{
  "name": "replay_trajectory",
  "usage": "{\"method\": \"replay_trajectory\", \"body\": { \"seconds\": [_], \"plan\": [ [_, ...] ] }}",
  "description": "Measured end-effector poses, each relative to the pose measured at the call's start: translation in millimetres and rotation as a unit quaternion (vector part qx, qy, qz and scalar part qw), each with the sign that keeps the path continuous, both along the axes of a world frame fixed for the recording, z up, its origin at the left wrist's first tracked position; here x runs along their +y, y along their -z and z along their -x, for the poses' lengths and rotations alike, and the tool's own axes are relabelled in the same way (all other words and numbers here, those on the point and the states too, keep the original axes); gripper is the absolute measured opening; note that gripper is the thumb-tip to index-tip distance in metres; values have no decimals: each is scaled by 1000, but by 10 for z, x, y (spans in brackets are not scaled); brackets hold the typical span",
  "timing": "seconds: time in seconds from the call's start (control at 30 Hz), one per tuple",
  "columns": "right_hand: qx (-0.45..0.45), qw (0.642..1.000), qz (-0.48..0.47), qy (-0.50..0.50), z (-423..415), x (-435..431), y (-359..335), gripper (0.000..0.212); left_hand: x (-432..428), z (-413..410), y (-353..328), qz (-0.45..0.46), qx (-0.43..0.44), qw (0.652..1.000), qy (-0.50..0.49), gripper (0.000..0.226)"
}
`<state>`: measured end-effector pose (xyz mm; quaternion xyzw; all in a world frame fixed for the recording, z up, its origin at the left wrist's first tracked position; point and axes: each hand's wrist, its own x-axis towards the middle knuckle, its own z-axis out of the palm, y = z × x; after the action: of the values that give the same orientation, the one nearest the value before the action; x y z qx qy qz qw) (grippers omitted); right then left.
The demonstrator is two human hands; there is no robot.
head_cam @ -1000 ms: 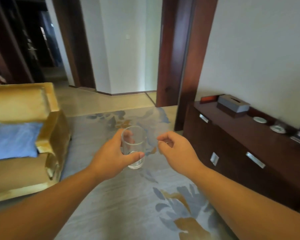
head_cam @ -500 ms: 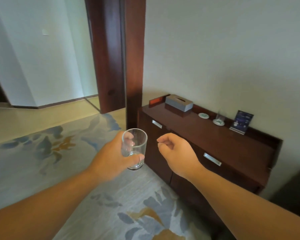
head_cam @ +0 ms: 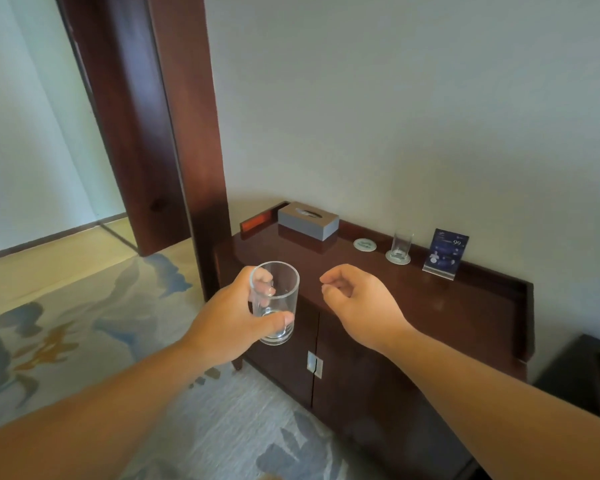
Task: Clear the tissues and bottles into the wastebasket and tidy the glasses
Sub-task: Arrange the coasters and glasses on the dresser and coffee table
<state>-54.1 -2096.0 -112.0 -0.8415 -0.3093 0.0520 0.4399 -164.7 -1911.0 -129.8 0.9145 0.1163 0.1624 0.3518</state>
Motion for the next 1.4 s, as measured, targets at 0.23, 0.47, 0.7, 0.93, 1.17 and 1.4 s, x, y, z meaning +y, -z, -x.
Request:
{"method": "replay_trajectory", "body": {
  "seconds": [0.23,0.47,0.7,0.93,1.17,1.4],
  "plan": [
    [9,999,11,30,-882,79,89,14,164,-967,40,9,3,1000,25,61],
    [30,996,26,80,-1602,320,305,13,490,-1913,279,28,29,996,79,65],
    [44,983,34,173,-2289,634,322,13,920,-2951,378,48,41,985,163,65],
    [50,970,41,233,-2807,893,337,15,1177,-3775,419,47,52,971,227,67],
    [75,962,47,257,-3378,908,492,15,1159,-4488,587,64,73,965,243,63],
    [94,961,38,259,-4136,811,632,13,1055,-5188,691,65,100,962,246,60]
  ]
}}
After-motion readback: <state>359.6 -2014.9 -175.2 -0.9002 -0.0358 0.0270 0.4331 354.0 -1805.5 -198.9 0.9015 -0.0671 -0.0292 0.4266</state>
